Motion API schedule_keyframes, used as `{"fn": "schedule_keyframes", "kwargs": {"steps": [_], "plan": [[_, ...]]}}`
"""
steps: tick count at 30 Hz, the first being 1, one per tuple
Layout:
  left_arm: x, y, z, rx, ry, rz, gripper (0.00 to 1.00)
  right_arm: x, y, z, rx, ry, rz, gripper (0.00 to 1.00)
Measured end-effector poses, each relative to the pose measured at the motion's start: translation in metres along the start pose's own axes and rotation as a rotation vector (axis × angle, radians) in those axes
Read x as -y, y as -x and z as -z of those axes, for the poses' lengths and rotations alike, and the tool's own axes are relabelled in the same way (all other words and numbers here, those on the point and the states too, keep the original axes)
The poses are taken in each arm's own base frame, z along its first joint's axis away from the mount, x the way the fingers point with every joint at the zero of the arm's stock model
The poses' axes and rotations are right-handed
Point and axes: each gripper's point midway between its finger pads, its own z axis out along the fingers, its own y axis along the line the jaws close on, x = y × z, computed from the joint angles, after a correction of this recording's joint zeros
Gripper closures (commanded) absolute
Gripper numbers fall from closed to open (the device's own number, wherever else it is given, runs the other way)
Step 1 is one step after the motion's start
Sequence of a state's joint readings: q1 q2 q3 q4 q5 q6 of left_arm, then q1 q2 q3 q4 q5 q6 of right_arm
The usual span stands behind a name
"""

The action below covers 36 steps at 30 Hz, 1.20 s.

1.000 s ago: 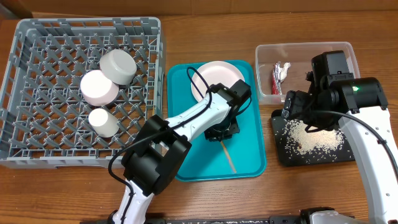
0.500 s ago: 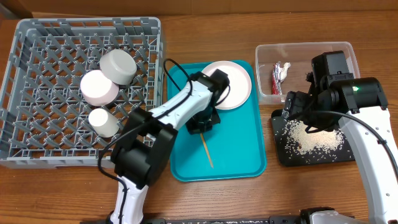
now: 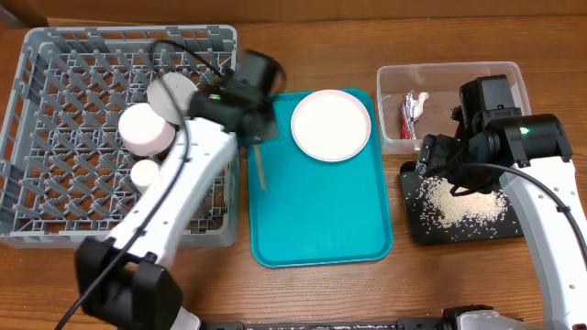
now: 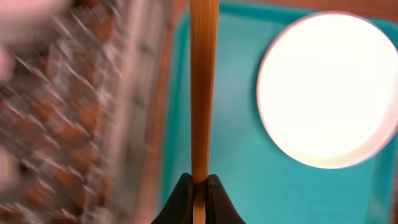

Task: Sort waste into correct bins and load items into the dishwasher
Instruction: 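Carry the second chopstick to the dish rack and release it, then move the left gripper to the white plate and grasp its edge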

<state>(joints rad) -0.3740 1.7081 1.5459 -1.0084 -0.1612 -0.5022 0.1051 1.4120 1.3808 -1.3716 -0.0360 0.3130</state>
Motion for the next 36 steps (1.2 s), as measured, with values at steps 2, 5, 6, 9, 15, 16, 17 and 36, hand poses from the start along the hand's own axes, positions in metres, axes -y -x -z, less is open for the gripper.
{"fn": "schedule_keyframes", "kwargs": {"steps": [2,5,6,9,15,16,17,36], "plan": [[-0.017,0.009,-0.001,0.011,0.020,-0.070,0.96,0.000,0.000,0.000,0.000,0.000,0.000,0.19],[-0.039,0.017,-0.003,0.009,0.045,-0.146,0.96,-0.001,0.001,0.000,0.003,0.002,0.001,0.19],[-0.045,0.020,-0.004,0.009,0.052,-0.165,0.96,-0.001,0.001,0.000,0.006,0.002,0.001,0.19],[-0.059,0.025,-0.007,0.005,0.057,-0.205,0.96,-0.001,0.002,0.000,0.009,0.004,0.001,0.19],[-0.072,0.023,-0.026,-0.048,0.071,-0.266,0.96,-0.001,0.002,0.000,0.009,0.004,0.000,0.19],[-0.073,0.022,-0.030,-0.059,0.074,-0.271,0.95,-0.001,0.002,0.000,0.009,0.003,0.001,0.19],[-0.074,0.020,-0.036,-0.075,0.078,-0.275,0.95,-0.001,0.002,0.000,0.008,0.003,0.000,0.20],[-0.046,0.029,-0.046,-0.050,-0.021,-0.269,0.25,0.000,0.005,0.000,0.022,-0.002,0.000,0.20]]}}
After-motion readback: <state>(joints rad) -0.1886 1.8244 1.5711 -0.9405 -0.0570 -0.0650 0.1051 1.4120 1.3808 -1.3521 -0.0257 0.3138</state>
